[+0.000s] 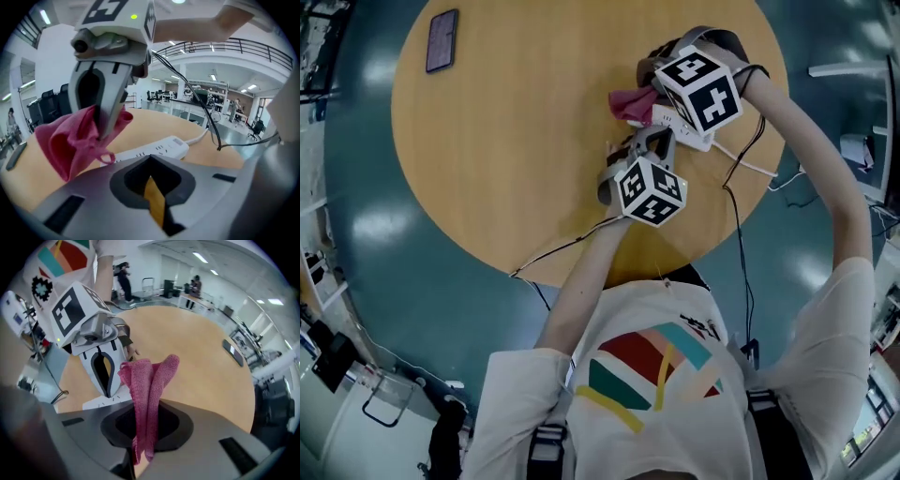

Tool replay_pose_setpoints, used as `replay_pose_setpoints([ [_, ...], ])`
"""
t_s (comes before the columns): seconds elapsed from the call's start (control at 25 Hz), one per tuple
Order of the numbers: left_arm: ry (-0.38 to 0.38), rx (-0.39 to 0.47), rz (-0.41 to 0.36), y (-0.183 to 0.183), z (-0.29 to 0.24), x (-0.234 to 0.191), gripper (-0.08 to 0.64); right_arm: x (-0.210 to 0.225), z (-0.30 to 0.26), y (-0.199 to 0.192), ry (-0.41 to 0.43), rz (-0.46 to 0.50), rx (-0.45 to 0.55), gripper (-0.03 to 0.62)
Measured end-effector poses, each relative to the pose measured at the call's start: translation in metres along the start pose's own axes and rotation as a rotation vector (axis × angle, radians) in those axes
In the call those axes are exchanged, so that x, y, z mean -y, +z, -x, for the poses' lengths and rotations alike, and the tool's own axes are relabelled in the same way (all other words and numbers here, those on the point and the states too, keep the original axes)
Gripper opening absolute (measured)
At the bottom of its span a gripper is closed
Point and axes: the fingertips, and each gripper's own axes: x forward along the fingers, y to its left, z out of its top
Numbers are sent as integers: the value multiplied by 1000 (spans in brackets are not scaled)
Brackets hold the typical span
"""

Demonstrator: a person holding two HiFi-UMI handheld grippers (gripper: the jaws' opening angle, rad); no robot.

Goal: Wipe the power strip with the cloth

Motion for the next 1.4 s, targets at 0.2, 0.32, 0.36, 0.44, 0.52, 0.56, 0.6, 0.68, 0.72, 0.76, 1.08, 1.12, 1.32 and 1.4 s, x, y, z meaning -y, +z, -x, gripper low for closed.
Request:
replay_pose_setpoints([
  [0.2,24,22,94,5,-7,0,41,5,-27,30,197,251,-36,39],
  [0.32,26,24,107,-8,-9,-7,41,11,-47,48,298,303,-12,40],
  [0.36,25,25,113,-13,-8,-10,41,10,-55,52,327,342,-23,40],
  [0.44,21,35,133,-20,-5,-14,41,6,-68,56,377,427,-64,40],
  [0.52,21,45,152,-28,-5,-16,41,-2,-80,58,420,480,-90,40],
  [0.56,21,48,156,-32,-6,-18,41,-5,-86,58,439,494,-95,40],
  [0.6,22,48,158,-36,-8,-20,41,-7,-91,57,450,504,-97,39],
  [0.68,25,45,153,-43,-9,-22,42,-7,-97,55,444,514,-101,39],
  [0.72,30,42,143,-47,-10,-20,41,-6,-100,53,433,516,-110,39],
  [0.76,35,39,131,-51,-10,-18,41,-5,-102,48,420,517,-125,38],
  [1.08,38,46,153,-30,3,-28,41,23,-75,20,343,391,-129,38],
  [1.12,39,46,147,-30,3,-28,41,24,-75,18,336,385,-133,40],
  [1.32,40,42,131,-36,-4,-27,41,24,-85,2,313,370,-172,39],
  [1.4,31,33,116,-38,-7,-23,41,22,-86,1,296,336,-157,39],
])
